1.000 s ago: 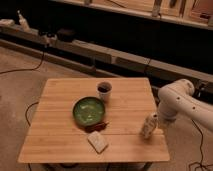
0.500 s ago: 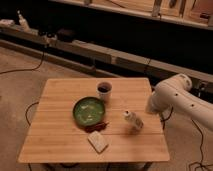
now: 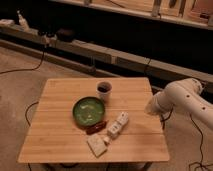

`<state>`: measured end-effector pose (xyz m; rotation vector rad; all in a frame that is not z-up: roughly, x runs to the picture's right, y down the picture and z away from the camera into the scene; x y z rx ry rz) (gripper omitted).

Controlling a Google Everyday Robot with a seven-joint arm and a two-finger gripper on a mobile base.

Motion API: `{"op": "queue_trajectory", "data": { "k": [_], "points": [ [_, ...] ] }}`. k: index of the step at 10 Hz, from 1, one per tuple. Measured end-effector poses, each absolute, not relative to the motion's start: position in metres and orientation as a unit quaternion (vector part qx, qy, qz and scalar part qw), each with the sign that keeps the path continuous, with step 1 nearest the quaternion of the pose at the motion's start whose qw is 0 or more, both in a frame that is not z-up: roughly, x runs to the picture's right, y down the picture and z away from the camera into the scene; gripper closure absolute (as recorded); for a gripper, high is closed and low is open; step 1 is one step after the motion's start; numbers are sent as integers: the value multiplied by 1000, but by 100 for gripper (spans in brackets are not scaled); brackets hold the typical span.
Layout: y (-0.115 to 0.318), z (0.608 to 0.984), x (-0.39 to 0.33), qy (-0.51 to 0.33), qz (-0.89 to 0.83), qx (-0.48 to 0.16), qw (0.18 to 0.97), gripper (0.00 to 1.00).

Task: Knock the bottle over

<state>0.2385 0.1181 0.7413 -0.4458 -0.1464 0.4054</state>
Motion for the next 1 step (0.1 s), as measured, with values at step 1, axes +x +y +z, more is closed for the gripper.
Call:
{"op": "queue_trajectory", "data": {
  "k": [1],
  "points": [
    [118, 741, 239, -72, 200, -219, 952, 77]
  ]
}}
